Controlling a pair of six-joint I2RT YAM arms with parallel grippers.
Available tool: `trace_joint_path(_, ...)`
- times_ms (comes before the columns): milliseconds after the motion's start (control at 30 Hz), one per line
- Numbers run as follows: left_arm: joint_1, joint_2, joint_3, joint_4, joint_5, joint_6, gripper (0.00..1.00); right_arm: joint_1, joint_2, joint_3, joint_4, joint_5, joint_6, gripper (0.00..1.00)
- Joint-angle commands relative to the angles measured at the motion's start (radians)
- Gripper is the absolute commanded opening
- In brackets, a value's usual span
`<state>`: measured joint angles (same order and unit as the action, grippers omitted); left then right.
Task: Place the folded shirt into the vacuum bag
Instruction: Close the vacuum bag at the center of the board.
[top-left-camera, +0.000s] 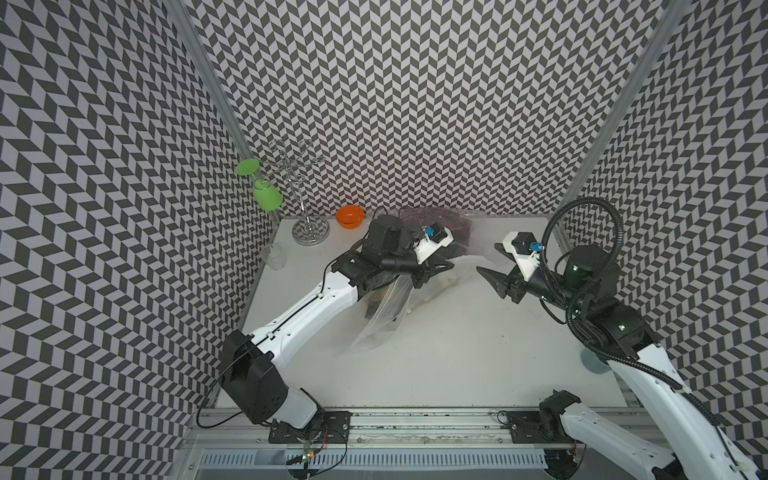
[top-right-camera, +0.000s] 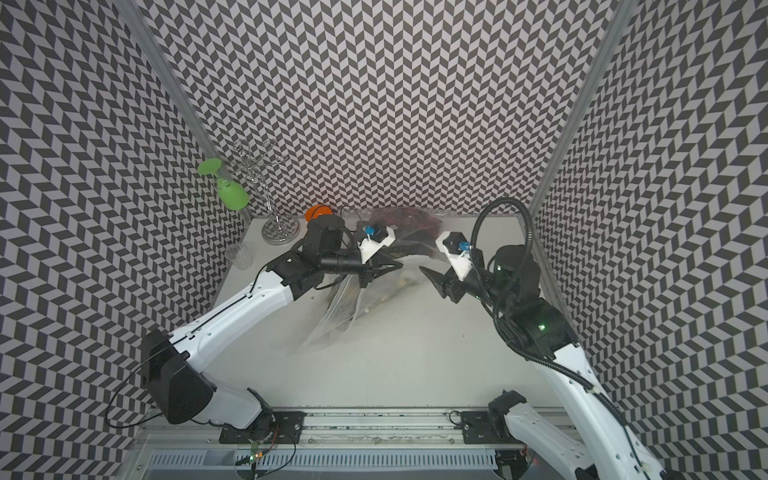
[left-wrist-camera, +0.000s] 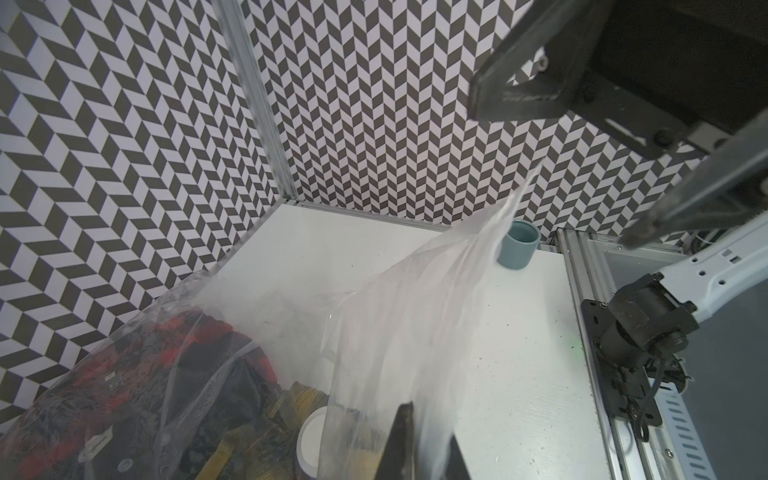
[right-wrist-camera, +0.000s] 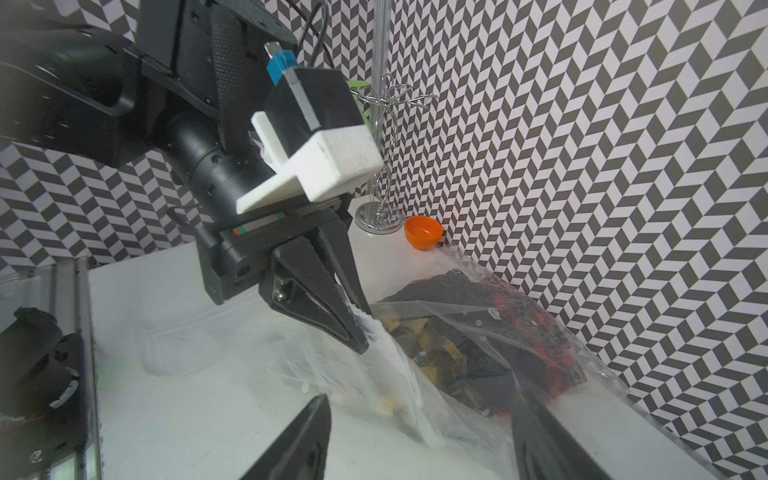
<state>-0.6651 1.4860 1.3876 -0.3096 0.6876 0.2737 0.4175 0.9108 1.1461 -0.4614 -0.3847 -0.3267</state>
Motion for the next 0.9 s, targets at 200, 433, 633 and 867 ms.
trace_joint_path(200,-0.004,-0.067,0.001,0.006,0.096,0.094,0.00,0.004,0.140,0.115,-0.079,-0.152,-0.069,0.69)
trace_joint_path(433,-0.001,-0.064,-0.002,0.012,0.096,0.092,0.00,0.006,0.153,0.086,-0.070,-0.195,-0.075,0.57)
trace_joint_path(633,-0.001,-0.066,-0.002,0.013,0.093,0.089,0.00,0.007,0.172,0.095,-0.033,-0.218,-0.054,0.33)
trace_joint_path(867,0.005,-0.075,-0.007,0.023,0.063,0.051,0.28,0.007,0.153,0.079,-0.008,-0.198,-0.050,0.00)
